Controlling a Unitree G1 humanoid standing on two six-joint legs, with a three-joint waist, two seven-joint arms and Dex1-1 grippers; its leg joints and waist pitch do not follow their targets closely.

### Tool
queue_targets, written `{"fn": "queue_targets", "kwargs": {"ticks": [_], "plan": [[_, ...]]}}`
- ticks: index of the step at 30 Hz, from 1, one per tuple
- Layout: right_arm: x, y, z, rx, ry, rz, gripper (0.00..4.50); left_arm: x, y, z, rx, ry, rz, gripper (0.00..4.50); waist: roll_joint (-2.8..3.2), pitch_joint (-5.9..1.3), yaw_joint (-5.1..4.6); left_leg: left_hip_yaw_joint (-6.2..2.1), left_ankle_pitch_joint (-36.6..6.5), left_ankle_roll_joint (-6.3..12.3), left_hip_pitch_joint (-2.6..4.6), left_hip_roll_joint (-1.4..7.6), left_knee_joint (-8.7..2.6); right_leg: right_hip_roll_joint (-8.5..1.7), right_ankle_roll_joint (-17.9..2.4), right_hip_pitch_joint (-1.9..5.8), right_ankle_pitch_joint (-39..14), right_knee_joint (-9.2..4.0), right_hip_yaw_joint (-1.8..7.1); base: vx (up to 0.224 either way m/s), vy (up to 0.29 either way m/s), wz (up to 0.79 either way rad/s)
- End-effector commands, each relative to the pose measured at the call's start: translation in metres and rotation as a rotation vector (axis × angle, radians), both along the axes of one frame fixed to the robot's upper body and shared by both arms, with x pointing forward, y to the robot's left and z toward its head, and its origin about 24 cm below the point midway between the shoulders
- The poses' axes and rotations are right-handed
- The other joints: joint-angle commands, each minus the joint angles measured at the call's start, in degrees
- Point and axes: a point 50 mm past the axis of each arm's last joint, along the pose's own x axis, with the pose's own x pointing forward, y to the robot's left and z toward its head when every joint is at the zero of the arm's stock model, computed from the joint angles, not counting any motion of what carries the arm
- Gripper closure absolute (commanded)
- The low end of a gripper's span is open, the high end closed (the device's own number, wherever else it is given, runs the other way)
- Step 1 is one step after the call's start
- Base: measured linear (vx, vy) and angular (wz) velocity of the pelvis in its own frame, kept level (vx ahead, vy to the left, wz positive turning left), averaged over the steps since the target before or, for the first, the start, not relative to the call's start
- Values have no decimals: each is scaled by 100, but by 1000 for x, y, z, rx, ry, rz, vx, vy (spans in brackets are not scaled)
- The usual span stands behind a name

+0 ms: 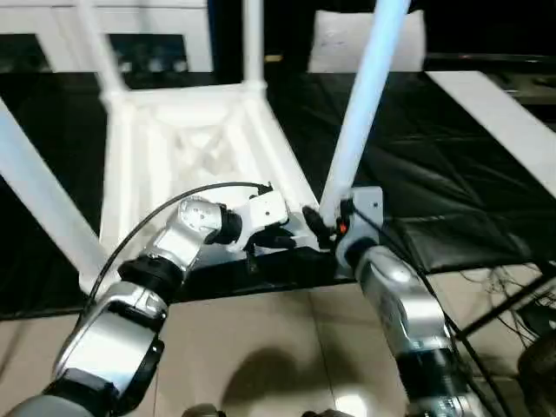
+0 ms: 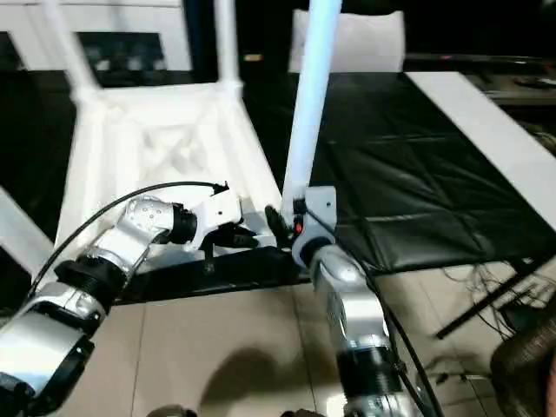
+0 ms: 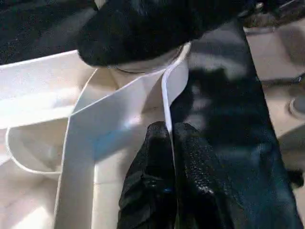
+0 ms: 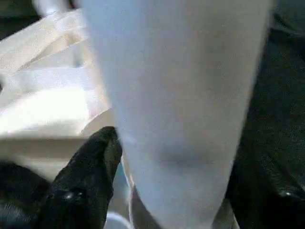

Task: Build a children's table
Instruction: Rotate leg to tighten, then flip table

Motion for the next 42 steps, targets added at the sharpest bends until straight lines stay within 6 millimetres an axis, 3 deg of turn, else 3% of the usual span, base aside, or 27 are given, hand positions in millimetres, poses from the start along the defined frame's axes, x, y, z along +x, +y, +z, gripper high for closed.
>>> {"fn": "queue_targets", "kwargs": {"ticks": [1, 7, 9, 12, 14, 18, 22, 23, 24, 25, 26, 27, 28, 29, 30, 31, 32, 33, 34, 35, 36, 37, 38, 39, 40, 41, 42], "plan": [[-9, -7, 2, -21, -26, 41, 91, 0, -9, 11, 43, -65, -134, 450, 64, -405, -5, -87, -411, 452, 73, 374, -323, -525, -1179, 390, 78, -292, 465, 0, 0, 0], [-34, -33, 3, -20, -66, 85, 39, 6, 3, 17, 105, -152, -140, 450, 73, -350, 87, -125, -1082, 143, 63, 396, -387, -541, -735, 394, -1054, -445, 463, 0, 0, 0], [-47, -42, 8, -29, -83, 125, 13, 7, 5, 24, 36, -150, -128, 406, 53, -339, 104, -125, -1221, 99, 68, 381, -390, -548, -579, 396, -1525, -513, 457, 0, 0, 0], [-57, -47, 8, -41, -54, 134, 0, 4, 8, 28, -13, -129, -147, 372, 62, -355, 116, -142, -1052, 118, 48, 402, -398, -541, -638, 397, -1225, -458, 461, 0, 0, 0], [-61, -48, 10, -31, -32, 138, 0, 0, 10, 31, -72, -104, -155, 357, 54, -348, 112, -142, -1047, 123, 45, 419, -403, -552, -833, 403, -1029, -421, 463, 0, 0, 0], [-71, -41, 16, -25, -29, 202, 0, -6, 16, 47, -318, -113, -7, 322, 54, -353, 61, -128, -1022, 116, 32, 422, -389, -539, -979, 395, -940, -379, 457, 0, 0, 0], [-71, -32, 18, -40, -44, 217, 0, -16, 30, 47, -458, -136, 257, 322, 88, -323, -21, -124, -1266, 53, 27, 405, -394, -511, -851, 370, -1500, -456, 436, 0, 0, 0], [-72, -28, 17, -53, -42, 239, 0, -25, 36, 46, -534, -132, 366, 322, 80, -316, -30, -117, -1319, 63, 26, 381, -385, -502, -762, 362, -1750, -509, 432, 0, 0, 0], [-72, -26, 17, -56, -41, 247, 0, -29, 38, 45, -557, -131, 403, 322, 87, -317, -40, -130, -1345, 27, 20, 411, -384, -516, -775, 374, -1766, -474, 434, 0, 0, 0], [-72, -21, 16, -59, -37, 277, 0, -46, 42, 41, -617, -148, 515, 322, 74, -300, -48, -121, -1400, 55, 28, 405, -395, -480, -728, 341, -1898, -529, 428, 0, 0, 0], [-71, -19, 16, -66, -41, 286, 0, -54, 44, 38, -647, -142, 575, 322, 38, -278, -35, -290, -1317, 205, -223, 362, -448, -585, -773, 525, -1737, -408, 292, 0, 0, 0], [-70, -18, 16, -72, -45, 290, 0, -58, 44, 37, -666, -132, 613, 322, 79, -281, -59, -308, -1308, 461, -154, 383, -438, -574, -751, 447, -1779, -513, 238, -6, -8, 20], [-69, -17, 16, -74, -46, 299, 0, -64, 44, 34, -686, -134, 669, 322, 109, -290, -63, -318, -1311, 536, -139, 370, -401, -586, -783, 446, -1828, -511, 215, -6, -8, 20], [-68, -16, 15, -75, -48, 308, 0, -69, 43, 30, -697, -130, 716, 322, 173, -285, -29, -522, -1343, 663, -293, 342, -422, -573, -773, 574, -1782, -472, -25, -7, -20, 42], [-66, -12, 16, -77, -54, 337, 0, -80, 43, 20, -701, -104, 831, 322, 245, -247, -93, -783, -1778, 628, -296, 519, -495, -435, -711, 556, -1503, -359, -107, -9, -27, 45], [-66, -11, 16, -75, -55, 347, 0, -83, 43, 18, -696, -101, 862, 322, 245, -247, -93, -783, -1778, 628, -296, 519, -495, -435, -711, 556, -1503, -359, -107, -9, -27, 45], [-66, -9, 16, -71, -55, 363, 0, -88, 44, 13, -685, -94, 914, 322, 277, -202, -161, -1022, -2675, 542, -312, 528, -626, -324, -600, 587, -1220, -170, -50, -8, -40, 48], [-66, -8, 17, -72, -62, 381, 0, -93, 45, 7, -657, -83, 964, 322, 172, -185, -132, -959, -2821, 347, -353, 311, -506, -496, -682, 567, -1469, -319, 16, -5, -59, 58], [-65, -7, 18, -63, -68, 394, 0, -98, 46, 2, -626, -84, 993, 322, 132, -174, -89, -869, -2608, 239, -392, 142, -411, -651, -684, 596, -1881, -475, 11, -5, -59, 58], [-65, -7, 20, -54, -80, 400, 0, -102, 47, -2, -584, -105, 1021, 322, -51, -173, -9, -662, -1689, 317, -453, -21, -63, -1064, -368, 707, -3067, -808, -19, 0, -60, 47], [-64, -7, 20, -39, -72, 412, 0, -106, 49, -6, -561, -107, 1071, 322, -46, -156, 114, -517, -702, 471, -458, 97, 539, -1715, 32, 750, -3678, -1113, 110, -11, -11, 35], [-64, -7, 19, -23, -53, 426, 0, -110, 51, -8, -550, -103, 1115, 322, -20, -132, 151, -515, -488, 443, -428, 140, 723, -1874, 64, 669, -3689, -1162, 193, -11, -11, 35], [-64, -7, 19, -10, -53, 431, 0, -112, 54, -8, -547, -117, 1158, 322, -37, -106, 167, -543, -525, 318, -410, 307, 645, -1758, -321, 653, -3767, -991, 517, -12, 53, 12], [-64, -6, 18, 11, -36, 445, 0, -117, 57, -8, -540, -150, 1181, 302, 4, -136, 243, -497, -428, 398, -310, 346, 243, -1306, -758, 712, -3381, -869, 311, -10, 90, -8], [-64, -5, 18, 1, -32, 458, 0, -122, 63, -6, -529, -191, 1240, 302, 53, -177, 219, -455, -380, 483, -153, 389, 4, -999, -945, 675, -2862, -778, 191, -10, 90, -8], [-64, -5, 18, -9, -35, 461, 0, -124, 67, -6, -527, -208, 1282, 302, 208, -240, 63, -432, -395, 626, 170, 543, -274, -283, -915, 398, -1670, -345, -26, -24, 116, 10], [-63, -4, 18, -6, -33, 460, 0, -126, 74, -5, -516, -233, 1334, 291, 234, -268, -102, -544, -605, 468, 155, 721, -364, -143, -707, 353, -800, -98, 61, -32, 136, 11]]}}
